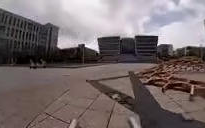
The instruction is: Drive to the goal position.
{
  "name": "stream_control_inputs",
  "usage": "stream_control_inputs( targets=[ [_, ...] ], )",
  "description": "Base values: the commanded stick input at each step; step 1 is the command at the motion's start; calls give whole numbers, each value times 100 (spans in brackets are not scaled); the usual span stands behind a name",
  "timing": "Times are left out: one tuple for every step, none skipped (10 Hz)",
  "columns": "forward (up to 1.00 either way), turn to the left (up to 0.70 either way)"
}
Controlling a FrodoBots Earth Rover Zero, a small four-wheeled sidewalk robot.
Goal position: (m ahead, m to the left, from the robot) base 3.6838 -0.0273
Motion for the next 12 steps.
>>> stream_control_inputs(
  targets=[
    [100,40],
    [100,40],
    [100,34],
    [100,19],
    [100,0],
    [100,0],
    [100,0],
    [41,0],
    [0,0],
    [0,0],
    [0,0],
    [0,0]
  ],
)
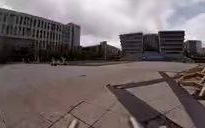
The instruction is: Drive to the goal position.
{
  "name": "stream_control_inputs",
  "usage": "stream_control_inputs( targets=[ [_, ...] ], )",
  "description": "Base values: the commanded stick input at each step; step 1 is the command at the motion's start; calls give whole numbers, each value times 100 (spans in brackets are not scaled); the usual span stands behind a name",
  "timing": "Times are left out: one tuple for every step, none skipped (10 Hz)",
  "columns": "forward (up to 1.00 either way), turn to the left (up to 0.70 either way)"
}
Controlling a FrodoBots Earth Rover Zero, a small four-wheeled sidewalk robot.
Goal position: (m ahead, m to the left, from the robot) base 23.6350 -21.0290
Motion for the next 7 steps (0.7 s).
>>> stream_control_inputs(
  targets=[
    [0,0],
    [0,0],
    [0,0],
    [0,0],
    [0,0],
    [0,-15],
    [12,-74]
  ],
)
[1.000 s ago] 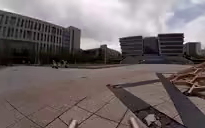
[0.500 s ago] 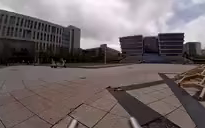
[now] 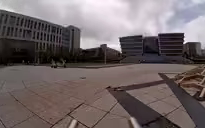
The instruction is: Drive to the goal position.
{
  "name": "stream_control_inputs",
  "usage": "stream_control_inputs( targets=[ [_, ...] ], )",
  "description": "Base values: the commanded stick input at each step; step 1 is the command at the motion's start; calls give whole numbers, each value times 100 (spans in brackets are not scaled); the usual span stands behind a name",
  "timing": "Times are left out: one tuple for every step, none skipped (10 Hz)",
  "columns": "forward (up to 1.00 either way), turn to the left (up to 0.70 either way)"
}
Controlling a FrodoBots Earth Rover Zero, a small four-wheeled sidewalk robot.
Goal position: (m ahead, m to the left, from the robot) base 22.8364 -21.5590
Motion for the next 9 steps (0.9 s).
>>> stream_control_inputs(
  targets=[
    [79,-48],
    [100,-40],
    [100,-40],
    [100,-40],
    [100,-40],
    [100,-40],
    [100,-40],
    [100,-40],
    [100,-40]
  ],
)
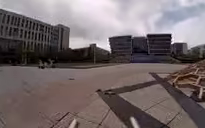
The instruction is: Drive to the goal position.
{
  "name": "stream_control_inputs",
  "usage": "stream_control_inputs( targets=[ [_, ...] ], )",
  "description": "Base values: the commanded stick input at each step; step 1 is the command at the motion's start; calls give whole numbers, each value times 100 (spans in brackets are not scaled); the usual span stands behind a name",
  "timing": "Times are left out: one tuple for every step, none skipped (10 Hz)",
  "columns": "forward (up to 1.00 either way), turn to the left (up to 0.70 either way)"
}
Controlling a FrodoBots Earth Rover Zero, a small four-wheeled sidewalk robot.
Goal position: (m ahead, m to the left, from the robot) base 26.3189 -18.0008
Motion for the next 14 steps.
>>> stream_control_inputs(
  targets=[
    [100,-40],
    [100,-40],
    [100,-40],
    [100,-9],
    [100,2],
    [100,2],
    [100,5],
    [100,18],
    [100,40],
    [100,24],
    [100,2],
    [100,0],
    [100,0],
    [100,0]
  ],
)
